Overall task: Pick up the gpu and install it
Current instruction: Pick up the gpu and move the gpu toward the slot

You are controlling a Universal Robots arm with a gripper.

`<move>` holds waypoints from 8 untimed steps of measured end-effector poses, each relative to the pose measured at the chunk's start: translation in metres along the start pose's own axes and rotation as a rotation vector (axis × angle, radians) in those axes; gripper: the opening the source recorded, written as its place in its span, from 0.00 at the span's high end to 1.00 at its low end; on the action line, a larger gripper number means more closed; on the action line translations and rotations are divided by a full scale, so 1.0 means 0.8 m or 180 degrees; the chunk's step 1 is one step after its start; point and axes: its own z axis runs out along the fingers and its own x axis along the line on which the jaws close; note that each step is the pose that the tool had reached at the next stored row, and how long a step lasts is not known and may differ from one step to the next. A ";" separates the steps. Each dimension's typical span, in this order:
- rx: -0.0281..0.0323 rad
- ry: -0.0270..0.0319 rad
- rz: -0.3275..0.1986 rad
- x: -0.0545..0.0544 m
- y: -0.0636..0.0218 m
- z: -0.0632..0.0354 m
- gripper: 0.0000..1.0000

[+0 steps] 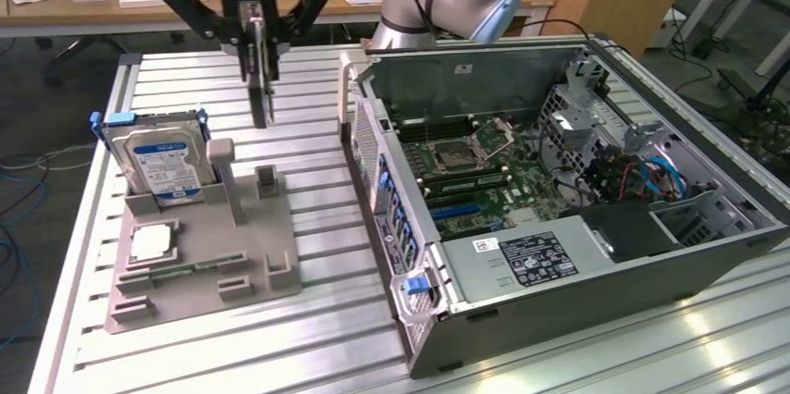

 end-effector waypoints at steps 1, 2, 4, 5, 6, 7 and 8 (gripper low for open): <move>0.0001 0.0001 -0.0001 -0.005 0.000 0.000 0.72; 0.0001 0.0001 -0.0005 -0.010 0.001 0.000 0.72; 0.0001 0.0002 -0.0039 -0.015 0.001 0.000 0.72; 0.0001 0.0003 -0.0064 -0.016 0.001 0.000 0.72; 0.0001 0.0004 -0.0090 -0.018 0.001 0.000 0.72; 0.0001 0.0005 -0.0109 -0.021 0.001 0.000 0.72; 0.0001 0.0006 -0.0118 -0.024 0.001 0.000 0.72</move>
